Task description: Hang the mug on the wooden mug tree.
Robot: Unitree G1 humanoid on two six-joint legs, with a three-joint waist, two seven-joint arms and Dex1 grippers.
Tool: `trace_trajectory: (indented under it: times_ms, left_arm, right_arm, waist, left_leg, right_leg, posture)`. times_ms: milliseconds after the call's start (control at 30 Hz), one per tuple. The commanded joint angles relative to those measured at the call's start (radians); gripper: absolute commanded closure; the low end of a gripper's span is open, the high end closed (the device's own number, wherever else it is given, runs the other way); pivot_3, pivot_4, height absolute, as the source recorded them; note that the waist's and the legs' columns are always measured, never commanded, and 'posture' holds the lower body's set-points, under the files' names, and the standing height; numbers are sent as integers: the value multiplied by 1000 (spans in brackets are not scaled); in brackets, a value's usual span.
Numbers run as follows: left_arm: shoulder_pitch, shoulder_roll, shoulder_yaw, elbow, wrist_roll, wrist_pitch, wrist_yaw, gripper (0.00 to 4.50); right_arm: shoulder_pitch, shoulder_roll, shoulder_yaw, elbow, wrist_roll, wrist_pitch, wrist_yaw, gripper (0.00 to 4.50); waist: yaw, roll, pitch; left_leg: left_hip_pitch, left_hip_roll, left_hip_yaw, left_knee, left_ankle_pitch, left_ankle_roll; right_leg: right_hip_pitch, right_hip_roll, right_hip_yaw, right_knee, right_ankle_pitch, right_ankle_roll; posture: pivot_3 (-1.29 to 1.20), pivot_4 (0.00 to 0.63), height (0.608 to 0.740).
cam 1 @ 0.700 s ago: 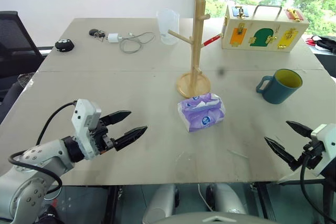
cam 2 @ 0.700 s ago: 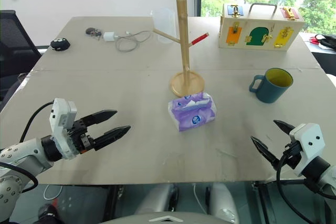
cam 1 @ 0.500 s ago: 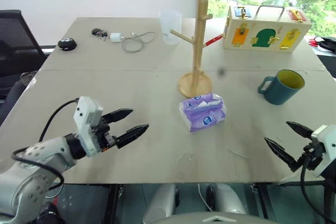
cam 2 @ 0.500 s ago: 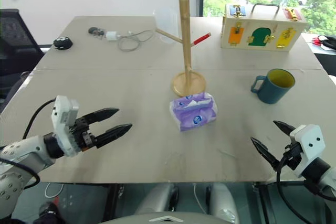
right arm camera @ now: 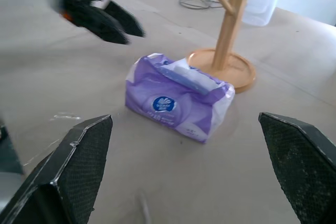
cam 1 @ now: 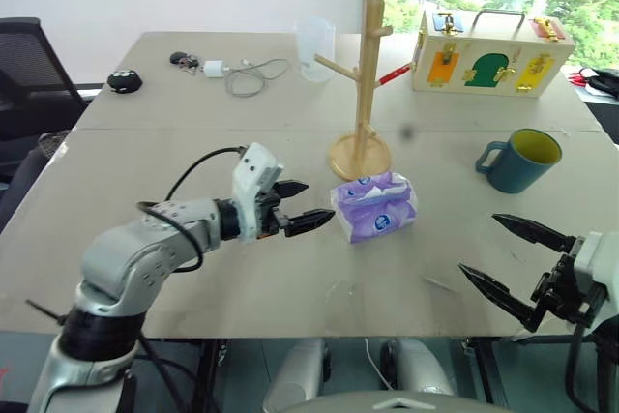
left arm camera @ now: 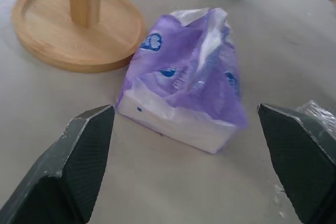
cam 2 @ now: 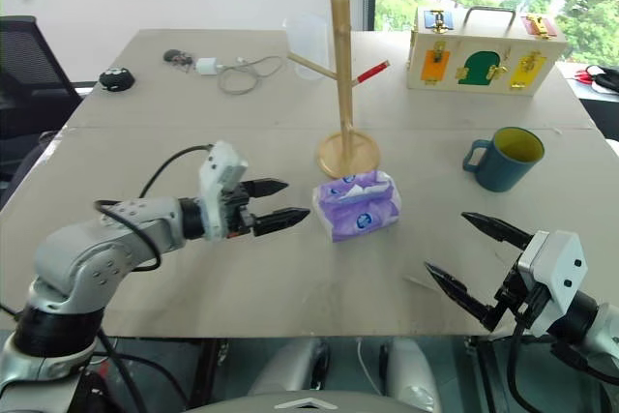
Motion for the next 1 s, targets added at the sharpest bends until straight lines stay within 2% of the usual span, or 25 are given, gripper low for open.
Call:
trace_trajectory:
  times_ms: [33,100,133,167,367,433,533,767,867,1000]
  left_arm:
    - [-63,-48,-113,103,111,-51,-43,287]
    - [-90,-76,-179,173,168,-88,-88,673]
    - [-95,-81,-196,191,183,-101,-114,1334]
    - [-98,-87,-201,207,195,-111,-130,1681]
    - [-92,-101,-170,253,245,-178,-191,4412]
    - [-55,-98,-99,214,199,-177,-202,4490]
    - [42,-68,71,121,91,-131,-200,4490]
    - [292,73,527,67,8,0,-65,4490]
    - [302,111,612,144,64,22,25,4490]
    - [253,83,619,182,85,40,115,4490]
  right_arm:
    - [14,-4,-24,5,-29,-61,29,0]
    - [16,-4,-23,12,-46,-79,33,0]
    - [16,-7,-26,16,-49,-85,37,0]
    - [20,-8,-31,22,-47,-90,44,0]
    - [25,-11,-36,42,-51,-107,57,0]
    - [26,-12,-30,37,-53,-107,56,0]
    - [23,-15,-16,31,-52,-103,54,0]
    - [-30,-15,75,67,-85,-113,54,0]
    - [-103,-15,143,114,-120,-82,14,0]
    - [-162,-27,206,148,-136,-21,-22,0]
  waist:
    - [-7,-1,0]
    - [-9,-1,0]
    - [-10,-1,0]
    - [-11,-1,0]
    - [-6,-1,0]
    - [-6,-1,0]
    - [-17,-1,0]
    - [-23,-1,1]
    - [-10,-2,0]
    - [12,-3,1]
  left_leg:
    - [0,0,1,0,0,-1]
    - [0,0,1,0,1,-1]
    - [0,0,1,0,1,-1]
    - [0,0,1,0,1,-1]
    - [0,1,0,0,1,-2]
    - [0,1,1,0,1,-1]
    - [0,2,1,0,1,-2]
    - [-1,2,0,0,0,0]
    - [-1,1,0,0,-1,1]
    - [0,0,-2,0,0,0]
  right_leg:
    - [0,0,1,0,0,0]
    - [-1,0,1,0,0,0]
    - [-1,0,1,0,0,0]
    - [-2,0,1,1,0,0]
    - [-1,-3,3,1,0,0]
    - [-2,-4,4,1,0,0]
    - [-3,-5,4,1,0,0]
    - [-4,-6,4,2,0,0]
    - [-4,-7,3,2,0,0]
    - [-3,-8,1,3,0,0]
  posture:
    - [0,150,740]
    - [0,150,740]
    - [0,150,740]
    - [0,150,740]
    - [0,150,740]
    - [0,150,740]
    - [0,150,740]
    - [0,150,740]
    - [0,150,740]
    - [0,150,740]
